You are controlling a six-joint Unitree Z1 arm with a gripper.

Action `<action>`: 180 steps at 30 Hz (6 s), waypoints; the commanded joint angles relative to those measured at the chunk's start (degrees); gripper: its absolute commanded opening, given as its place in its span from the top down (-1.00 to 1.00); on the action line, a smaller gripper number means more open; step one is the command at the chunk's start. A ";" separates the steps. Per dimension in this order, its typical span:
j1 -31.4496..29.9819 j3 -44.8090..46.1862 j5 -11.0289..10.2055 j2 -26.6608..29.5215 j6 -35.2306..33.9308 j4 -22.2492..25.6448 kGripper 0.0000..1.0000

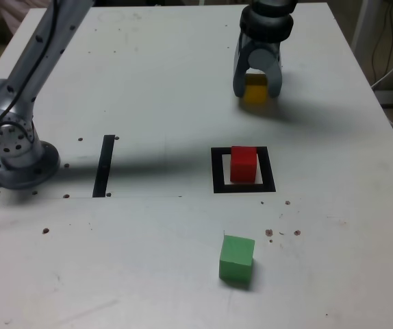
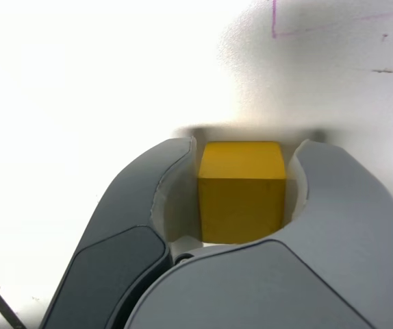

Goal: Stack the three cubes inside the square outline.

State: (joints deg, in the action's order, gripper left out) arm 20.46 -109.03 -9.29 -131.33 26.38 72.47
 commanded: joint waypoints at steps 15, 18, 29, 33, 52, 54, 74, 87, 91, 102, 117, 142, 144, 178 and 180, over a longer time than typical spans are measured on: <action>-6.59 0.11 -0.77 8.14 -1.55 7.89 0.78; -9.91 1.42 -0.73 11.59 -3.01 9.51 0.78; -22.47 13.59 1.65 20.61 -13.45 6.30 0.77; -26.14 17.91 2.82 22.58 -18.66 3.82 0.76; -29.24 19.70 3.28 20.05 -24.00 -0.54 0.74; -29.29 19.45 3.24 19.67 -24.00 -0.52 0.73; -29.07 18.82 2.56 17.20 -23.75 -1.28 0.48; -29.07 18.51 2.53 15.92 -23.54 -1.91 0.24; -29.03 18.51 2.53 15.87 -23.33 -1.94 0.09; -28.97 18.37 -0.04 17.20 -22.32 -0.79 -0.97; -29.19 18.68 1.03 20.14 -22.35 -0.09 -0.99; -50.45 18.25 6.38 23.67 -40.88 3.57 -0.99; -51.70 18.38 7.07 22.52 -42.40 1.91 -0.99; -51.64 19.99 12.55 10.08 -43.31 -6.51 -0.65; -51.80 19.12 12.40 9.54 -43.30 -6.49 -0.64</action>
State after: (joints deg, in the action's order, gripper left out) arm -31.22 -89.15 3.23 -121.09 -16.99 65.96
